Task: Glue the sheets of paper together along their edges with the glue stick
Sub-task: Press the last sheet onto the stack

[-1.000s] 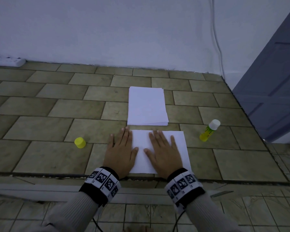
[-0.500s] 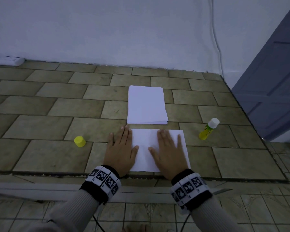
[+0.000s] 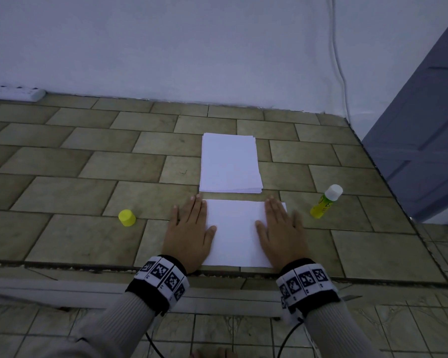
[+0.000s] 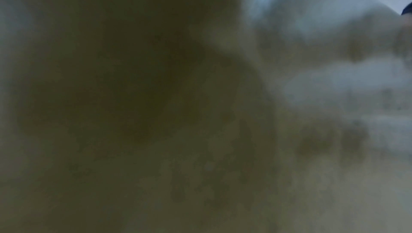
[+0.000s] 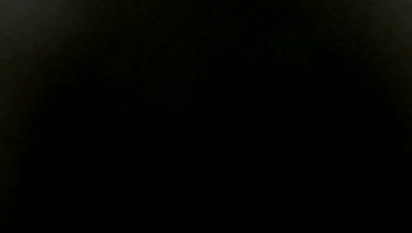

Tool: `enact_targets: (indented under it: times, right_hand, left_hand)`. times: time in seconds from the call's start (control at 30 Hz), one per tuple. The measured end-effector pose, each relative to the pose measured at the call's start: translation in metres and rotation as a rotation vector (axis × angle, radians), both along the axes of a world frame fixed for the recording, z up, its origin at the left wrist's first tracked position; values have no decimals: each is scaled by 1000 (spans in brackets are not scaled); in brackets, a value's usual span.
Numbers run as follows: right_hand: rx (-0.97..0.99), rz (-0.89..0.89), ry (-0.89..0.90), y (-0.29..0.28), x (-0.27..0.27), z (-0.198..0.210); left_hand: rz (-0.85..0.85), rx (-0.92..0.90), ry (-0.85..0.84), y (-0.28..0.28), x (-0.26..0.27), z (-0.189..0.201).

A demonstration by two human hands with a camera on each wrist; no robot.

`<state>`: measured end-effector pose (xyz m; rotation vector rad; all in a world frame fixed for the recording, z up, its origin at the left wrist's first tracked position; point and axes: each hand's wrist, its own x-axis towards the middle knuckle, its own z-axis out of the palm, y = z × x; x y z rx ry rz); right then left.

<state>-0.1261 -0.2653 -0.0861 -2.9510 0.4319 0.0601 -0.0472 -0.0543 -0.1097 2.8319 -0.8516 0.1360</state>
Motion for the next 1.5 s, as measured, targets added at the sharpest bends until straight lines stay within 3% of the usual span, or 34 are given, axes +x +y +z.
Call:
enact_targets:
  times: [0.27, 0.53, 0.73, 1.1, 1.23, 1.37, 1.5]
  right_hand:
    - [-32, -120, 36, 5, 0, 10]
    - [59, 217, -4, 59, 13, 2]
    - [14, 272, 12, 28, 0, 1]
    - [-34, 152, 177, -30, -34, 13]
    - [90, 59, 282, -30, -41, 40]
    - [196, 163, 266, -17, -35, 81]
    - [218, 290, 256, -15, -4, 81]
  left_hand:
    - [8, 2, 1, -2, -1, 0]
    - [-12, 12, -5, -1, -1, 2]
    - [-6, 24, 11, 0, 0, 2]
    - [0, 46, 50, -1, 0, 3]
    - [2, 70, 80, -1, -2, 6]
    - [-2, 62, 107, -2, -1, 6]
    - [-8, 57, 105, -2, -1, 7]
